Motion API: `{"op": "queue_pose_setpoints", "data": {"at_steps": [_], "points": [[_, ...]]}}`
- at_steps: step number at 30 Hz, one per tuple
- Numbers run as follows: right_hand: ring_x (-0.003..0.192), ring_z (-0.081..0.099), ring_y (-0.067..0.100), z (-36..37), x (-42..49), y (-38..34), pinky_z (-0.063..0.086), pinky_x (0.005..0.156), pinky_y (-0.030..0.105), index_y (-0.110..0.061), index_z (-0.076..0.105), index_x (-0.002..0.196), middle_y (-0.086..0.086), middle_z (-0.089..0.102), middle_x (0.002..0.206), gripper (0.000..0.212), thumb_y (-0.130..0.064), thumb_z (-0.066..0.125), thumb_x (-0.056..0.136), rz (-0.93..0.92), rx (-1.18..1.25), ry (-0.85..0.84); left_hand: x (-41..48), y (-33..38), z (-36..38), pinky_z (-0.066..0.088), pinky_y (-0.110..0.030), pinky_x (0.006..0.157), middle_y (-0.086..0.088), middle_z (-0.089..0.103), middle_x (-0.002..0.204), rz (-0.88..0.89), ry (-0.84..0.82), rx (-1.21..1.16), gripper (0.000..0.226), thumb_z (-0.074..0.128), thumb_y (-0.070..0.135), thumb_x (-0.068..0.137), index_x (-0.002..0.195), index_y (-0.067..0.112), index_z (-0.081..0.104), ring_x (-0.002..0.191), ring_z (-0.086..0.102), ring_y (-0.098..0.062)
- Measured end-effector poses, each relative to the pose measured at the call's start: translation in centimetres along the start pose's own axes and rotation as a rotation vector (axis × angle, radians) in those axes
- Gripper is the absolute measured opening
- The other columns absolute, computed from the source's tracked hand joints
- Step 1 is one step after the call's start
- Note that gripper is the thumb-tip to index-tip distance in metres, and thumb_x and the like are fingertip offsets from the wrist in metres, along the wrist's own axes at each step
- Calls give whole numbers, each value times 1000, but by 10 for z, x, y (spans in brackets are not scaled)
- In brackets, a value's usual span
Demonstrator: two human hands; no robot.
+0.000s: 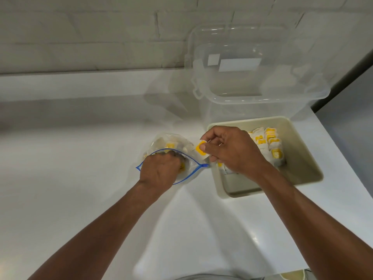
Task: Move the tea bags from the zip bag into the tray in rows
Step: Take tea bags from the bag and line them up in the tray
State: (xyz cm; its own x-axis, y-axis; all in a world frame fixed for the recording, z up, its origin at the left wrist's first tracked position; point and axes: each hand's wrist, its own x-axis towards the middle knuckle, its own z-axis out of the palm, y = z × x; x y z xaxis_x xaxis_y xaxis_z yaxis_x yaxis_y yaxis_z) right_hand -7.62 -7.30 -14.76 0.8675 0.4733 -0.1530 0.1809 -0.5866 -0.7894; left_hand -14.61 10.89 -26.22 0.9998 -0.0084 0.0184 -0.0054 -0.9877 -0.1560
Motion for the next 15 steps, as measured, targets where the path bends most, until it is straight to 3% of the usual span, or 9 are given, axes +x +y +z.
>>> {"op": "queue_pose_setpoints", "data": {"at_steps": [5, 11, 13, 15], "points": [[60, 71, 11, 4, 0, 2, 56, 66, 32, -24, 70, 87, -7, 71, 73, 6, -27, 75, 84, 6, 17, -16, -1, -6, 1, 29, -18, 46, 8, 58, 50, -93, -33, -2, 22, 83, 42, 62, 57, 27, 68, 38, 54, -13], [59, 71, 11, 4, 2, 4, 55, 63, 31, -24, 70, 88, -8, 71, 72, 6, -27, 75, 85, -3, 32, -22, 5, 0, -12, 25, -18, 42, 7, 51, 42, -81, -5, -39, 30, 88, 24, 48, 48, 23, 58, 33, 49, -15], [58, 71, 11, 1, 2, 3, 58, 66, 35, -25, 70, 87, -7, 71, 73, 6, -27, 75, 85, -6, 34, -13, 1, 0, -16, 33, -21, 44, 6, 62, 57, -64, -25, -50, 18, 82, 24, 62, 61, 24, 64, 48, 60, -14], [58, 71, 12, -1, 2, 2, 59, 69, 38, -25, 70, 87, -6, 71, 73, 6, -27, 75, 84, -8, 38, -10, -2, 1, -24, 37, -24, 56, 4, 69, 81, -66, -49, -88, 4, 64, 23, 84, 82, 24, 67, 72, 66, -16]]}}
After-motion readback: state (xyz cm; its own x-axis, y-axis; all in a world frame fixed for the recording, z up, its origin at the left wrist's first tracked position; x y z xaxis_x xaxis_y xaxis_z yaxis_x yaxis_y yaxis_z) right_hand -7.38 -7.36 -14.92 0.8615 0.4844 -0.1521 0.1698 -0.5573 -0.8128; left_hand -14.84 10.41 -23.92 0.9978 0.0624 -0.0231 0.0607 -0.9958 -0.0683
